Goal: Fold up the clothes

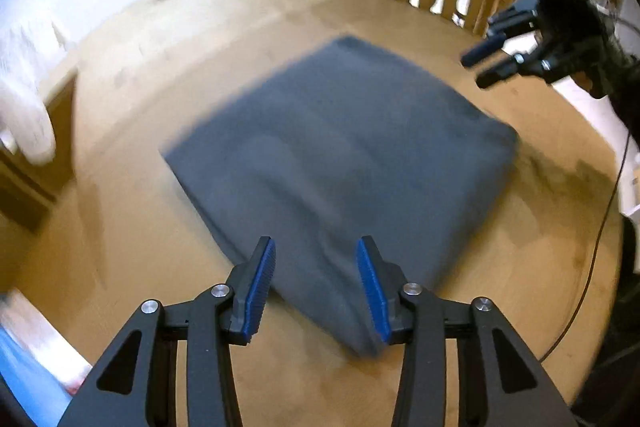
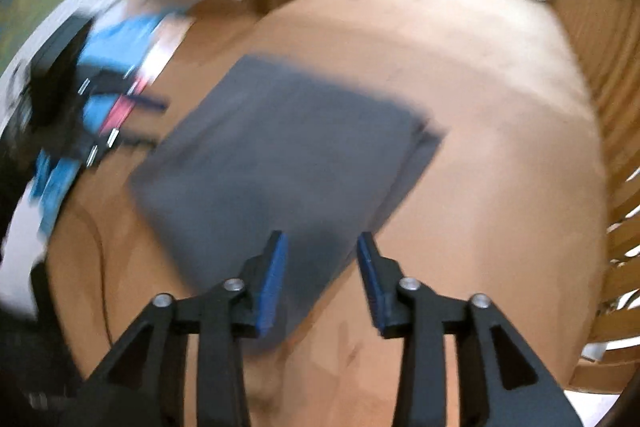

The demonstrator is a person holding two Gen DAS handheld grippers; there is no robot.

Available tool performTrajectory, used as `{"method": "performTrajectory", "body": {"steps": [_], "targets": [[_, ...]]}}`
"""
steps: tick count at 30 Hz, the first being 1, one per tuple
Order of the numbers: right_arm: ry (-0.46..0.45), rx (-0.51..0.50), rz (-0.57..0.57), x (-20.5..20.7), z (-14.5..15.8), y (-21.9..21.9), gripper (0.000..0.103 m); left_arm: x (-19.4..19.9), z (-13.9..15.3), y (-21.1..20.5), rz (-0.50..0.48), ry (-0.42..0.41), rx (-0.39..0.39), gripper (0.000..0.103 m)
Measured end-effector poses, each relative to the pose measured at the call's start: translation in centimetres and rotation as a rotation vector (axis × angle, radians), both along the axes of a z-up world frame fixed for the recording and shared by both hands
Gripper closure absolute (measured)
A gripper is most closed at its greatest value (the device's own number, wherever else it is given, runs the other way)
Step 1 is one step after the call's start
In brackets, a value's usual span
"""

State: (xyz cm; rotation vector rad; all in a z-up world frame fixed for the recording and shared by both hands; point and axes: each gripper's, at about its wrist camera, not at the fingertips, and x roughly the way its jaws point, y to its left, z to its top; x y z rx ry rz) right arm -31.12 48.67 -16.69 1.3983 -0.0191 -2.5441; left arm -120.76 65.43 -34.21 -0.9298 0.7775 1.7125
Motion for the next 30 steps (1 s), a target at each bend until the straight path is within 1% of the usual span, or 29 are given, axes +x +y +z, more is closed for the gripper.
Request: {"method": "performTrajectory", "body": {"steps": [1, 3, 4, 5, 6, 7, 8, 9, 10, 11, 12, 13, 14, 15, 16, 19, 21, 23, 24, 27, 28, 29, 30], "targets": [[0.017, -0.012, -0.016, -1.3, 0.1, 0.1, 0.063, -0.2, -0.6, 1.0, -0.011, -0.013, -0.007, 0.063], [0.024, -0.060, -0.035, -4.6, -0.8, 0.4, 0.063, -0.6, -1.7, 3.0, -0.034, -0.039, -0.020, 0.063], [0.001, -0.093, -0.032, -6.0, -1.7, 0.2, 0.063, -0.7, -2.3, 3.9, -0.045, -0.052, -0.027, 0.063], [-0.044, -0.059, -0.042, -6.8, -3.0, 0.0, 0.063, -0.9, -2.9, 4.9, -0.057, -0.064, -0.035, 0.063], [-0.088, -0.024, -0.052, -7.6, -4.3, -0.2, 0.063, -0.8, -4.4, 5.5, -0.067, -0.042, -0.076, 0.063], [-0.132, 0.011, -0.062, -8.4, -5.5, -0.4, 0.063, -0.5, -5.4, 5.6, -0.077, -0.027, -0.104, 0.061], [-0.099, 0.031, -0.062, -8.3, -5.5, -0.5, 0.064, -0.3, -5.4, 5.5, -0.083, -0.012, -0.102, 0.062], [-0.106, 0.083, -0.112, -8.0, -5.0, -0.5, 0.064, 0.0, -5.4, 5.3, -0.088, 0.002, -0.100, 0.061], [-0.088, 0.074, -0.116, -7.1, -4.3, -0.3, 0.064, 0.1, -5.0, 5.1, -0.066, 0.005, -0.109, 0.063], [-0.070, 0.065, -0.120, -6.2, -3.6, -0.2, 0.064, 1.0, -4.2, 5.1, -0.083, 0.001, -0.093, 0.065], [-0.055, 0.008, -0.074, -4.2, -2.8, -0.3, 0.064, 2.0, -3.5, 5.2, -0.099, -0.002, -0.077, 0.065], [-0.045, 0.009, -0.050, -2.5, -2.6, -0.5, 0.064, 2.9, -2.7, 5.2, -0.116, -0.005, -0.062, 0.065], [-0.035, 0.010, -0.026, -0.8, -2.4, -0.8, 0.064, 4.3, -2.1, 5.7, -0.166, 0.009, -0.062, 0.061], [-0.018, 0.034, 0.004, 1.9, -2.6, -1.0, 0.064, 5.7, -1.6, 6.3, -0.215, 0.023, -0.063, 0.061], [-0.012, 0.036, 0.036, 4.2, -3.0, -1.3, 0.064, 6.6, -1.2, 7.0, -0.251, 0.027, -0.067, 0.061], [-0.011, 0.048, 0.115, 8.9, -4.3, -2.4, 0.064, 8.8, -0.5, 10.9, -0.332, 0.020, -0.081, 0.060], [-0.025, 0.083, 0.155, 10.5, -5.4, -3.6, 0.064, 9.0, -0.6, 13.9, -0.345, 0.007, -0.099, 0.062], [-0.031, 0.059, 0.184, 11.6, -5.8, -3.2, 0.064, 8.8, -1.4, 17.2, -0.324, -0.098, -0.129, 0.061], [-0.027, 0.036, 0.191, 11.8, -5.9, -3.1, 0.064, 8.6, -2.1, 18.9, -0.295, -0.132, -0.157, 0.061], [-0.012, 0.003, 0.199, 12.0, -5.9, -2.3, 0.064, 8.8, -3.3, 22.3, -0.218, -0.131, -0.244, 0.058], [-0.003, -0.005, 0.200, 12.1, -5.8, -2.1, 0.064, 9.0, -3.2, 22.3, -0.186, -0.137, -0.269, 0.056], [0.005, -0.013, 0.201, 12.2, -5.8, -1.9, 0.064, 8.7, -3.9, 23.1, -0.152, -0.158, -0.305, 0.057], [0.010, -0.024, 0.203, 12.2, -5.8, -1.9, 0.064, 8.7, -4.3, 23.4, -0.143, -0.160, -0.326, 0.057]]}}
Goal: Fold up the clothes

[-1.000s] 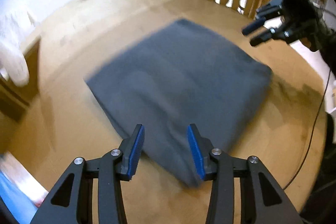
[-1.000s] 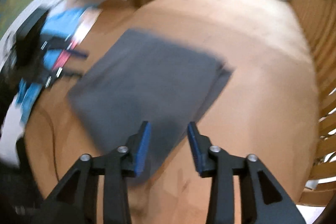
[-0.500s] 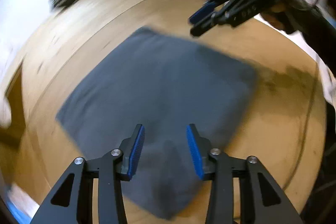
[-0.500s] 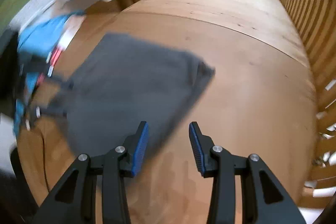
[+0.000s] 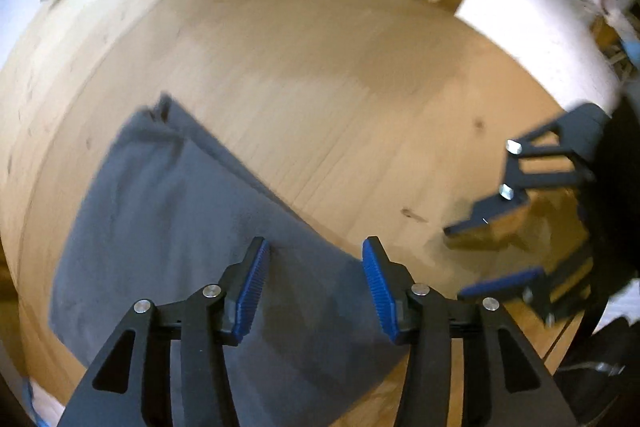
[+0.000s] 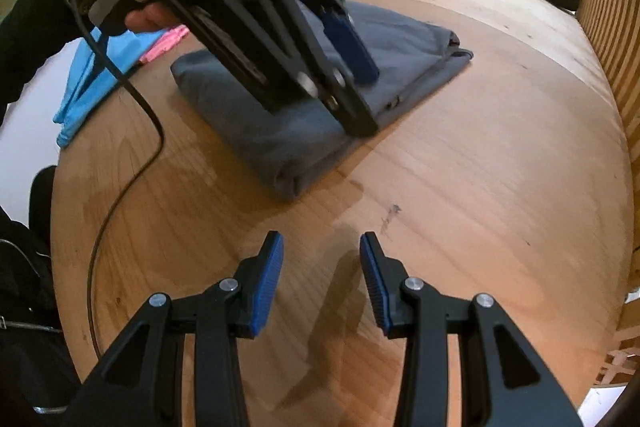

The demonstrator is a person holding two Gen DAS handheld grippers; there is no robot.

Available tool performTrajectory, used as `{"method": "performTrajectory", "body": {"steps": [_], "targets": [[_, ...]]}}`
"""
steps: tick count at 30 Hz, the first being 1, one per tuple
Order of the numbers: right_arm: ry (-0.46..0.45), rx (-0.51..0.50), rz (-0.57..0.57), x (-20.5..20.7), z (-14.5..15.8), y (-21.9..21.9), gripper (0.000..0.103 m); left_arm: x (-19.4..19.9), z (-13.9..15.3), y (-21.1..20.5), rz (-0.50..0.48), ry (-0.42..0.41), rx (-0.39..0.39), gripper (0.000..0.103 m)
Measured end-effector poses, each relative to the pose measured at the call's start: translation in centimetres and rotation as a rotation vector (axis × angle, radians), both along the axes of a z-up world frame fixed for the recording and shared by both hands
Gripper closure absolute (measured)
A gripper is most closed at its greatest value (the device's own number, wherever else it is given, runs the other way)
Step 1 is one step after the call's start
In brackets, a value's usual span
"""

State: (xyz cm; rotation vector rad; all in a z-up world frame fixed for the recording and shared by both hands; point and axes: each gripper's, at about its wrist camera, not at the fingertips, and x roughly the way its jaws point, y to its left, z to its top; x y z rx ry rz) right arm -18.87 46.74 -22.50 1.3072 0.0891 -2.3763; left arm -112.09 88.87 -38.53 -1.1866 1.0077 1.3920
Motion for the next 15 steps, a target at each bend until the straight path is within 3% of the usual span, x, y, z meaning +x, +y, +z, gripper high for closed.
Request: {"method": "performTrajectory", "body": {"steps": [3, 4, 5, 15], "targets": [[0.028, -0.007, 0.005, 0.2, 1.0, 0.9, 0.064, 0.4, -0.3, 0.5, -0.008, 0.002, -0.015, 0.075], [0.038, -0.012, 0.013, 0.4, 1.1, 0.9, 0.064, 0.5, -0.2, 0.5, -0.015, -0.006, -0.007, 0.096], [0.048, -0.016, 0.023, 0.4, 1.2, 0.7, 0.064, 0.6, -0.1, 0.4, -0.020, -0.008, 0.004, 0.101], [0.112, -0.054, 0.164, -1.2, 1.9, -0.8, 0.064, 0.9, 2.6, -1.6, -0.039, 0.013, 0.110, 0.101]]}}
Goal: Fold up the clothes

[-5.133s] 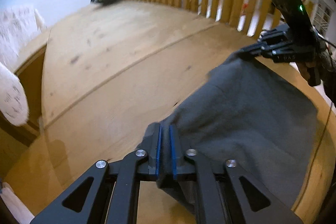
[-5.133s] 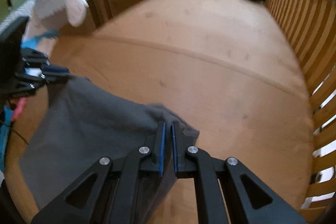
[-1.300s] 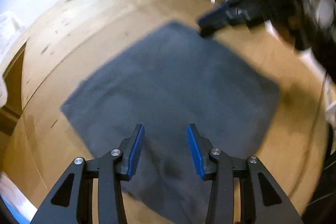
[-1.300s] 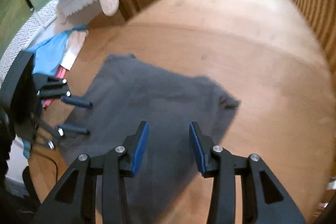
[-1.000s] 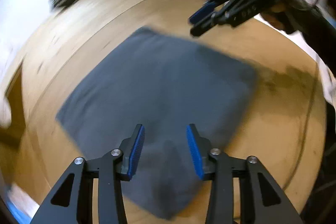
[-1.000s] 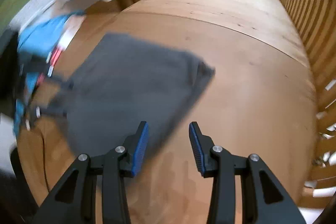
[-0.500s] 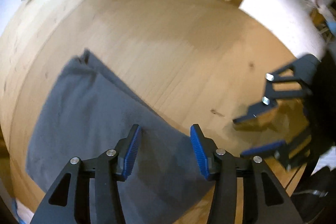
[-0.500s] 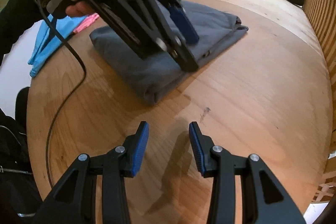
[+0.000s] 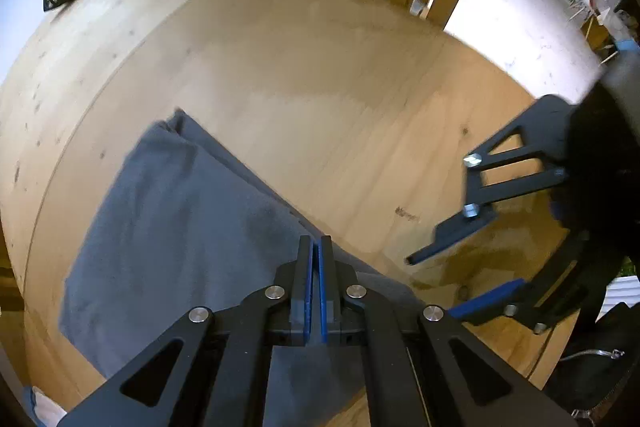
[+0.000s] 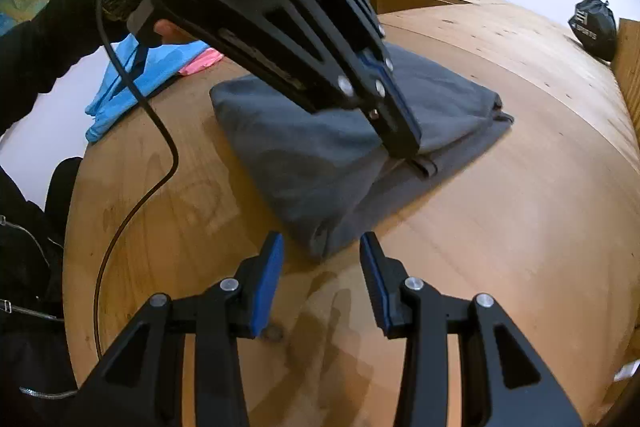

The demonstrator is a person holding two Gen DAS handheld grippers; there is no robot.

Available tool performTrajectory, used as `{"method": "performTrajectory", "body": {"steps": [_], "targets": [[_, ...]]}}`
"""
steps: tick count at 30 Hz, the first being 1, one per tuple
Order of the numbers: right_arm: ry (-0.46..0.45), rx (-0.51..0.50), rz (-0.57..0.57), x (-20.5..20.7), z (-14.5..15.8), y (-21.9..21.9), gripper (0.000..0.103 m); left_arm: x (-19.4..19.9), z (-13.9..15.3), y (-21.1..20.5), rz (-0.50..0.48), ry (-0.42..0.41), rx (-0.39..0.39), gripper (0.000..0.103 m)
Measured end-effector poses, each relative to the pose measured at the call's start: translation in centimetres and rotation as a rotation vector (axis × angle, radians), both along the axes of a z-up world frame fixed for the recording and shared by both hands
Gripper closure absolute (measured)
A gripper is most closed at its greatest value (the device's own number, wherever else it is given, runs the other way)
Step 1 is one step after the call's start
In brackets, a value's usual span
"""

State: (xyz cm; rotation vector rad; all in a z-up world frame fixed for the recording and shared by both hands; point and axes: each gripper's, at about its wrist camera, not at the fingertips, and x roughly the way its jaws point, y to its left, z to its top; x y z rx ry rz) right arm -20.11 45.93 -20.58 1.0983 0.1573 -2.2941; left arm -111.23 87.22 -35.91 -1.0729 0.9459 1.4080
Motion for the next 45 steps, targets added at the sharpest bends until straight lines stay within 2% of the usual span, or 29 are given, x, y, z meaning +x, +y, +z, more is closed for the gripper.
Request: {"method": "performTrajectory", "body": {"steps": [6, 8, 10, 12, 14, 18, 23, 30, 32, 35, 37, 39, 40, 41, 42, 43, 45], "targets": [[0.024, -0.072, 0.067, -2.5, -0.7, 0.1, 0.064, -1.1, 0.4, -0.8, -0.004, 0.019, 0.047, 0.101], [0.003, -0.094, 0.079, -3.7, -1.3, -0.2, 0.064, -1.5, 0.4, -1.4, -0.002, 0.020, 0.056, 0.101], [-0.034, -0.112, 0.100, -2.9, -1.8, -0.4, 0.064, -1.8, 0.9, -1.9, -0.002, 0.023, 0.059, 0.101], [-0.056, -0.096, 0.123, -1.8, -2.4, -0.9, 0.070, -2.2, 1.3, -2.3, -0.002, 0.026, 0.063, 0.101], [-0.038, -0.084, 0.117, -0.9, -2.6, -0.8, 0.076, -2.4, 1.6, -2.7, 0.002, 0.025, 0.063, 0.101], [-0.047, -0.148, 0.115, -0.3, -2.7, 0.3, 0.076, -2.7, 1.1, -2.6, 0.009, 0.027, 0.061, 0.101], [-0.061, -0.126, 0.049, -2.9, -2.4, 1.2, 0.072, -1.7, 1.5, -2.6, -0.023, 0.029, 0.072, 0.101], [-0.043, -0.228, 0.116, -4.2, -1.9, 0.9, 0.073, -1.8, 1.7, -2.5, -0.027, 0.043, 0.070, 0.101], [-0.051, -0.217, 0.150, -3.6, -1.8, 0.3, 0.078, -1.9, 1.6, -2.4, -0.023, 0.043, 0.070, 0.101], [-0.051, -0.131, 0.191, -2.4, -1.7, -1.0, 0.085, -1.7, 1.2, -2.2, -0.036, 0.028, 0.066, 0.101], [-0.051, -0.091, 0.192, -1.8, -1.7, -1.1, 0.085, -1.6, 1.0, -2.0, -0.042, 0.046, 0.066, 0.103], [-0.092, -0.076, 0.183, -1.6, -1.6, -0.1, 0.081, -1.6, 1.0, -1.8, -0.044, 0.033, 0.071, 0.103], [-0.115, -0.067, 0.163, -1.7, -1.9, 0.4, 0.071, -1.7, 1.0, -1.7, -0.040, 0.022, 0.077, 0.103], [-0.118, -0.052, 0.135, -2.0, -2.2, 0.8, 0.065, -1.6, 1.0, -1.7, -0.042, 0.030, 0.078, 0.103], [-0.123, -0.051, 0.114, -2.2, -2.3, 1.2, 0.065, -1.5, 1.1, -1.9, -0.046, 0.033, 0.077, 0.103], [-0.118, -0.071, 0.108, -2.4, -2.1, 1.3, 0.065, -1.4, 1.2, -2.1, -0.050, 0.036, 0.077, 0.103], [-0.105, -0.152, 0.091, -2.9, -1.6, 1.8, 0.058, -1.1, 1.5, -2.5, -0.058, 0.043, 0.076, 0.103]]}}
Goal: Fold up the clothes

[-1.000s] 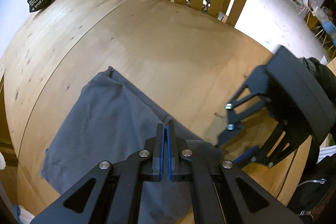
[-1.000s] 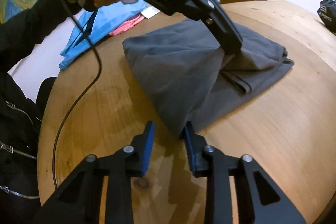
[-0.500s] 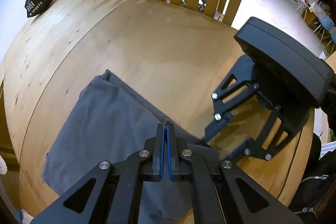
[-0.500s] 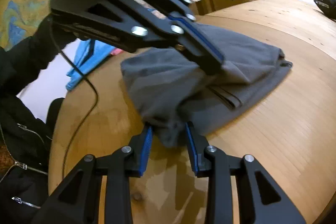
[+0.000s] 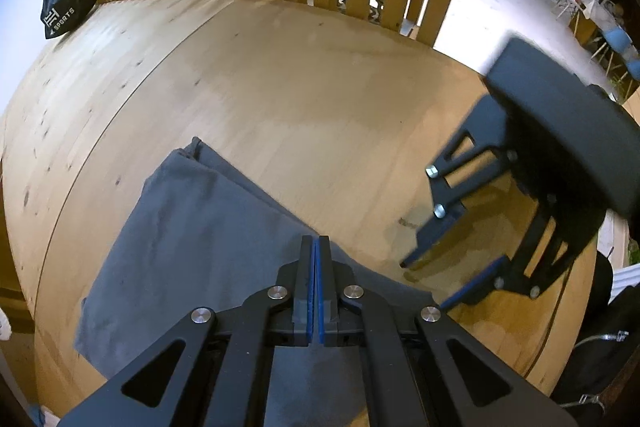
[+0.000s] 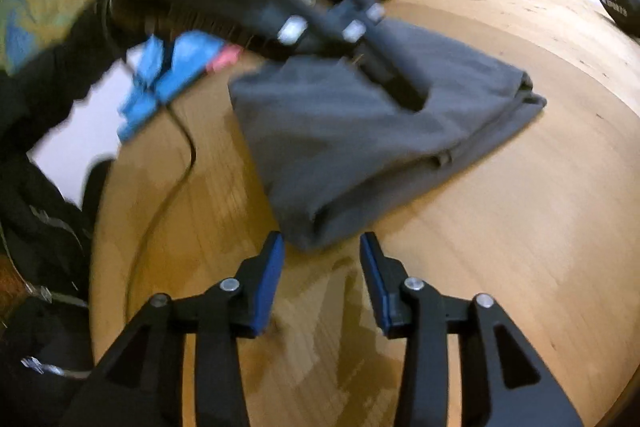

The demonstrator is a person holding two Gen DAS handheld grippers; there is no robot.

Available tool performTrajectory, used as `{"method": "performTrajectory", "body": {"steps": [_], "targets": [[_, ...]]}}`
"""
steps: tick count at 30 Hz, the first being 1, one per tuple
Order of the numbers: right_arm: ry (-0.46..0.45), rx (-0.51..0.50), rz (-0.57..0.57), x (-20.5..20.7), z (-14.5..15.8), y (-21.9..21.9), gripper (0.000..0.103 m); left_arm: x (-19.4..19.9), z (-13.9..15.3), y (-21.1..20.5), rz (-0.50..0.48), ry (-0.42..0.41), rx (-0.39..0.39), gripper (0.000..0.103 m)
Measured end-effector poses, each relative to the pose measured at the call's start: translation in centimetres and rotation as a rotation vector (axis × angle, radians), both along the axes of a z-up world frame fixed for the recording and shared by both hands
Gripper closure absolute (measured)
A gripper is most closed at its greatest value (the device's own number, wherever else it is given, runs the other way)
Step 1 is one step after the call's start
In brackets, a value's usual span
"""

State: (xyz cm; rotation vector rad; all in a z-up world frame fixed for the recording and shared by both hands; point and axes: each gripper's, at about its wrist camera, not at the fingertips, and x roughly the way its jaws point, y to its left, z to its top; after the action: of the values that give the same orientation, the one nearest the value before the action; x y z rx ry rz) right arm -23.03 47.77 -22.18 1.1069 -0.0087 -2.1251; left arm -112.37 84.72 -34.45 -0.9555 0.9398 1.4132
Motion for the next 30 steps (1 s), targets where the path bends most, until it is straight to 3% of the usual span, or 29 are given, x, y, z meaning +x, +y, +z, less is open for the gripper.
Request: {"method": "performTrajectory", "body": {"steps": [3, 5, 8, 11, 15, 17, 19, 21, 24, 27, 30], "targets": [[-0.012, -0.069, -0.001, -0.9, -0.3, -0.5, 0.057, 0.0, 0.4, -2.0, 0.016, 0.026, 0.006, 0.103], [-0.041, 0.028, 0.029, -0.5, -1.2, -1.7, 0.067, -0.3, 0.5, -4.3, 0.039, 0.048, 0.008, 0.103], [-0.037, 0.150, 0.052, 1.7, -0.9, -2.0, 0.067, -1.4, 0.6, -8.9, 0.106, 0.058, 0.021, 0.102], [0.031, 0.197, -0.037, 2.6, 1.2, -1.2, 0.067, -2.8, -0.5, -14.5, 0.194, 0.020, 0.030, 0.102], [0.128, 0.143, -0.146, 0.1, 4.0, -2.3, 0.067, -4.2, -2.1, -19.5, 0.283, -0.045, 0.065, 0.102], [0.047, 0.204, -0.170, -1.6, 2.1, -2.8, 0.067, -4.8, -2.9, -20.3, 0.301, -0.080, 0.088, 0.099], [-0.036, 0.264, -0.193, -3.3, 0.2, -3.3, 0.068, -5.3, -4.8, -21.0, 0.313, -0.062, 0.058, 0.098], [-0.027, 0.296, -0.187, -2.4, 0.0, -3.2, 0.068, -5.6, -4.9, -22.4, 0.306, -0.097, 0.102, 0.099], [-0.027, 0.328, -0.211, -1.8, 1.6, -2.1, 0.068, -6.2, -2.9, -23.6, 0.315, -0.069, 0.145, 0.099], [0.022, 0.281, -0.261, -2.6, 3.6, -2.1, 0.068, -7.0, -1.0, -23.8, 0.323, -0.035, 0.207, 0.099], [-0.006, 0.338, -0.259, -4.3, 2.5, -3.9, 0.068, -7.9, -1.7, -22.0, 0.283, -0.034, 0.205, 0.097]]}}
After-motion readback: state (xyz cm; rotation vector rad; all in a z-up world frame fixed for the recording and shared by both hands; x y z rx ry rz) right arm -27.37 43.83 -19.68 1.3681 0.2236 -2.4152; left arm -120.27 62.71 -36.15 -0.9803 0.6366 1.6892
